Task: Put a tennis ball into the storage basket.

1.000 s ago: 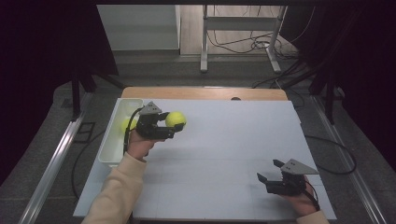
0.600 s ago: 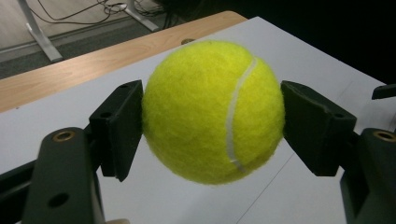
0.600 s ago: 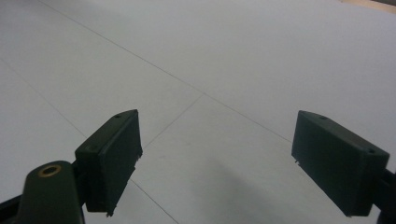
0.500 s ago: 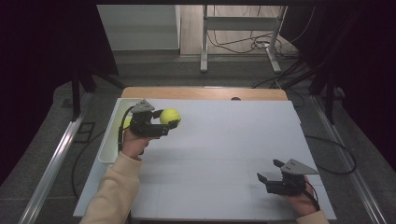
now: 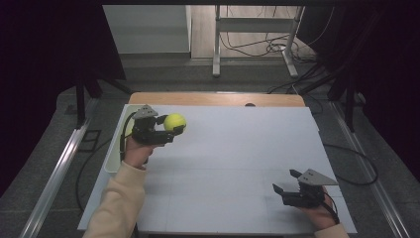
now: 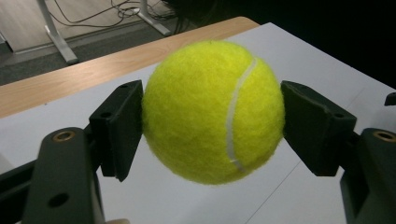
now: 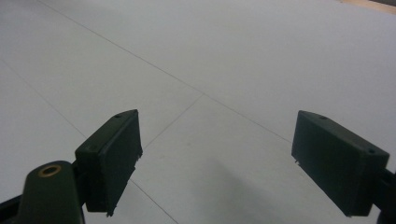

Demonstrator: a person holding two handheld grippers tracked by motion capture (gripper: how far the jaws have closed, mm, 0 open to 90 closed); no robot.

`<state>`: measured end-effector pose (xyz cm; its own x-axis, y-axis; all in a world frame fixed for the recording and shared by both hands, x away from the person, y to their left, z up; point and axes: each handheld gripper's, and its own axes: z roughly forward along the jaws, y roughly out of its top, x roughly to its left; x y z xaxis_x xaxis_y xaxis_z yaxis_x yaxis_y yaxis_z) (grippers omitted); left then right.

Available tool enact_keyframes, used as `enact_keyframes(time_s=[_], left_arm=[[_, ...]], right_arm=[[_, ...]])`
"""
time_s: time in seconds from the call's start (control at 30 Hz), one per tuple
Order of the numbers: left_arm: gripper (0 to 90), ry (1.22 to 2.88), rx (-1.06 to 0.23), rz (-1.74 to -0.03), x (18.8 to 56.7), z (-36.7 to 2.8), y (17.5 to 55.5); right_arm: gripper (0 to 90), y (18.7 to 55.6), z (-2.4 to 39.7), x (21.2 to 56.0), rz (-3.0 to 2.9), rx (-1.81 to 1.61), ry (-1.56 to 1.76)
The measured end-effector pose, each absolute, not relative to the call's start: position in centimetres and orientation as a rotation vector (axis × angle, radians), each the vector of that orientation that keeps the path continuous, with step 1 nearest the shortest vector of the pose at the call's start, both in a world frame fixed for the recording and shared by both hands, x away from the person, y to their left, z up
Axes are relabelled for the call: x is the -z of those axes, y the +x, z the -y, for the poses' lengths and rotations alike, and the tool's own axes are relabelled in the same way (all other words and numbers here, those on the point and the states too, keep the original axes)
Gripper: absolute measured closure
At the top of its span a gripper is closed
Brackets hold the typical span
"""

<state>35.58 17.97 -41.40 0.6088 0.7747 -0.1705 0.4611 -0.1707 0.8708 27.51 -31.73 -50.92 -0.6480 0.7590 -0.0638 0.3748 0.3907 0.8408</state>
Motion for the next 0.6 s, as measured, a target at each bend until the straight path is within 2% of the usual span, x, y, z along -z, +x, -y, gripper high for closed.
enact_keyframes(time_s=[0.6], left_arm=[[26.1,1.771,-0.425,-1.072,41.1,-20.7,35.5]], right_arm=[[16.6,27.5,31.7,50.9,-2.212,-1.168,0.973]])
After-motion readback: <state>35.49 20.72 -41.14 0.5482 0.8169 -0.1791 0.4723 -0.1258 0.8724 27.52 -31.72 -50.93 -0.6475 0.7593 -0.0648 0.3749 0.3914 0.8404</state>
